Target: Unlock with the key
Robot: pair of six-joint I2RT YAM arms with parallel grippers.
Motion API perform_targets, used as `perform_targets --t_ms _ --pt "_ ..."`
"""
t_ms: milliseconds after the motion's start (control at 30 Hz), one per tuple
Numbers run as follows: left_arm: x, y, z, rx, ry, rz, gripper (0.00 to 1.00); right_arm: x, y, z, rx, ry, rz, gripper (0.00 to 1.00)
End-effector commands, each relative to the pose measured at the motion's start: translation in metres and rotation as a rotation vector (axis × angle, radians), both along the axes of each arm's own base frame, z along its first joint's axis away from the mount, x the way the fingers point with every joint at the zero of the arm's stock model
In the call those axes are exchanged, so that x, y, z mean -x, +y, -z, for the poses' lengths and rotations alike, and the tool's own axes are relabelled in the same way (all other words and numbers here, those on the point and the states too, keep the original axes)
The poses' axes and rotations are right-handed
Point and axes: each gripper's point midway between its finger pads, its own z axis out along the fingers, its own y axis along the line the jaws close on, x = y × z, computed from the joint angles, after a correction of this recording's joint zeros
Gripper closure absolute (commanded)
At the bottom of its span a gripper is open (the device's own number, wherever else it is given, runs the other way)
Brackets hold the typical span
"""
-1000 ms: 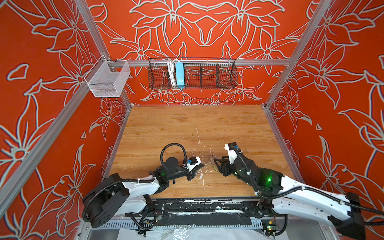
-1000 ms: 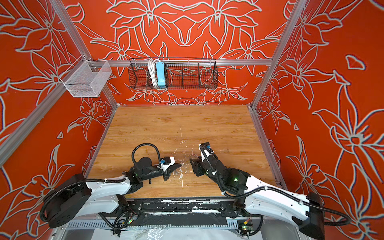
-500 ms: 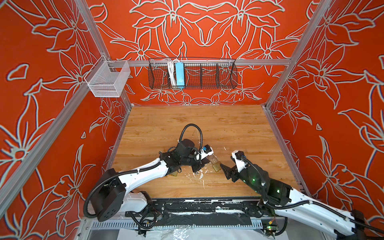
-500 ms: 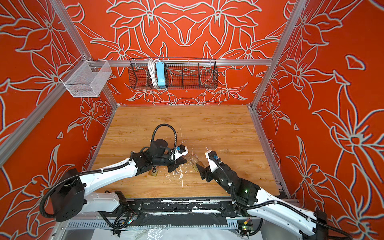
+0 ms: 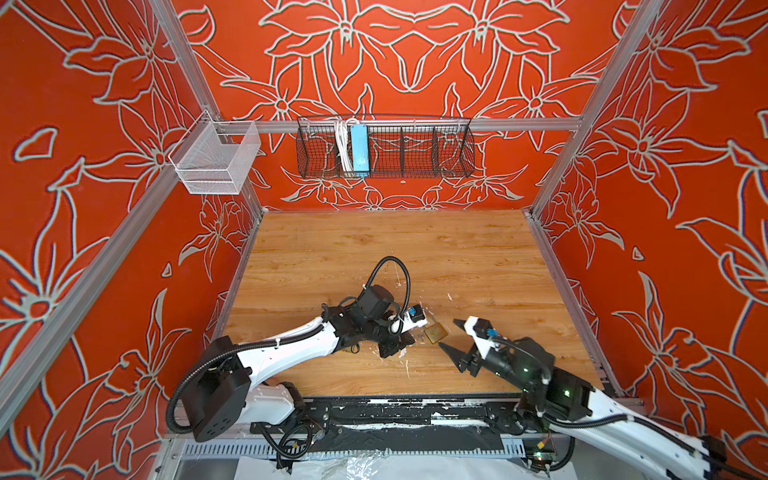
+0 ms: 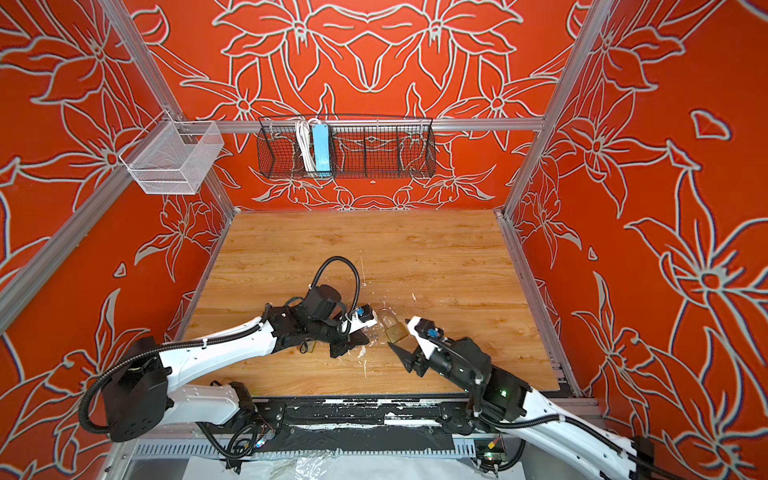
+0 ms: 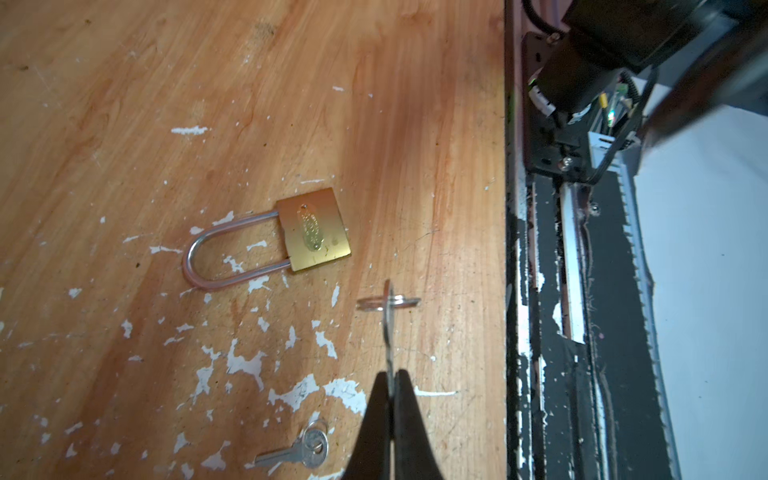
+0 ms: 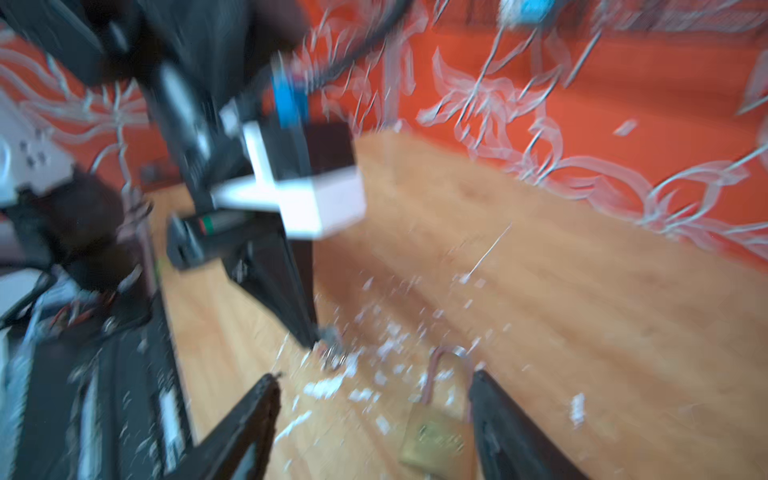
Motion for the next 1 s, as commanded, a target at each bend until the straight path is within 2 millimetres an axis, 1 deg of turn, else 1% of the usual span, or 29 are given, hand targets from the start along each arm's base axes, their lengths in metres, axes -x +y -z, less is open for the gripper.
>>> perform_targets --t_ms 0,100,267,333,400,667,800,967 --pt "0.015 -0.004 -0.010 0.050 -0.020 0.081 1.00 0.013 0.022 -0.001 0.007 0.003 -0.139 0.31" --pt "0.023 -0.006 -0.009 0.037 -0.014 0.118 1.00 0.011 0.026 -0.002 0.003 0.001 -0.147 0.40" --pt "0.029 -0.008 -0.003 0.018 0.000 0.147 1.00 0.013 0.019 -0.013 -0.088 -0.030 -0.136 0.40" --pt "0.029 -0.008 -0.004 0.020 -0.004 0.151 1.00 0.012 0.015 -0.014 -0.112 -0.020 -0.125 0.40" --pt "0.031 -0.008 -0.007 0.040 -0.013 0.161 1.00 0.014 0.016 -0.014 -0.124 0.004 -0.144 0.42" --pt "0.036 -0.008 -0.014 0.084 -0.034 0.179 1.00 0.013 0.035 -0.004 -0.099 0.118 -0.237 0.61" --pt "0.037 -0.009 -0.013 0.086 -0.029 0.189 1.00 0.012 0.038 -0.003 -0.105 0.126 -0.242 0.62" --pt "0.038 -0.009 -0.011 0.081 -0.021 0.194 1.00 0.015 0.039 -0.005 -0.121 0.137 -0.266 0.61"
